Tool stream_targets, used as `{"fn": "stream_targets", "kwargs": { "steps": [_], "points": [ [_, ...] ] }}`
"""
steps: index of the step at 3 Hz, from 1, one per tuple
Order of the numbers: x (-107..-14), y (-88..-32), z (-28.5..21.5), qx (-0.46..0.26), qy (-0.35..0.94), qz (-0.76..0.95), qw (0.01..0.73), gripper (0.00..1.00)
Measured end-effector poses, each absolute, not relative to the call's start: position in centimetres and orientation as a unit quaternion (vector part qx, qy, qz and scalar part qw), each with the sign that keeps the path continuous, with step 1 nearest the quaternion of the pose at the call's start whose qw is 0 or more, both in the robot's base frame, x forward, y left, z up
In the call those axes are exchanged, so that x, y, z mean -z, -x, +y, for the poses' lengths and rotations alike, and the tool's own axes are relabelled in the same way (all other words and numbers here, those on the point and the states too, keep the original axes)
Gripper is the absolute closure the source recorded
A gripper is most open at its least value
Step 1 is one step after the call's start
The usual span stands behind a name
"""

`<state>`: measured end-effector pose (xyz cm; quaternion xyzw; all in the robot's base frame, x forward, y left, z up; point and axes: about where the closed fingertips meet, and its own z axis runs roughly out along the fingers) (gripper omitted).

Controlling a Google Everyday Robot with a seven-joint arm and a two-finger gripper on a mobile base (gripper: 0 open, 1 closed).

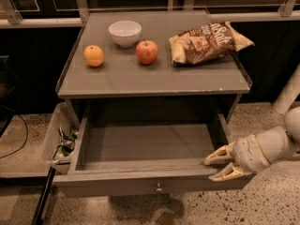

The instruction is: Open top drawer

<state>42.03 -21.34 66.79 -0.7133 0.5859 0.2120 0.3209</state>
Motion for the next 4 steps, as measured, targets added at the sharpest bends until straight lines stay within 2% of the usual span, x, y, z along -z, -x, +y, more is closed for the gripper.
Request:
{"fn": "stream_targets", "kwargs": {
  "steps": [2,3,4],
  "points": [
    [-66.8,-42.0,-21.3,-0.212,0.713,0.586,0.321,0.13],
    [-66.8,-42.0,-21.3,-0.212,0.713,0.586,0.321,0.0],
    [-68.1,-42.4,-20.9,-0.207,0.719,0.577,0.326,0.0]
  ]
}}
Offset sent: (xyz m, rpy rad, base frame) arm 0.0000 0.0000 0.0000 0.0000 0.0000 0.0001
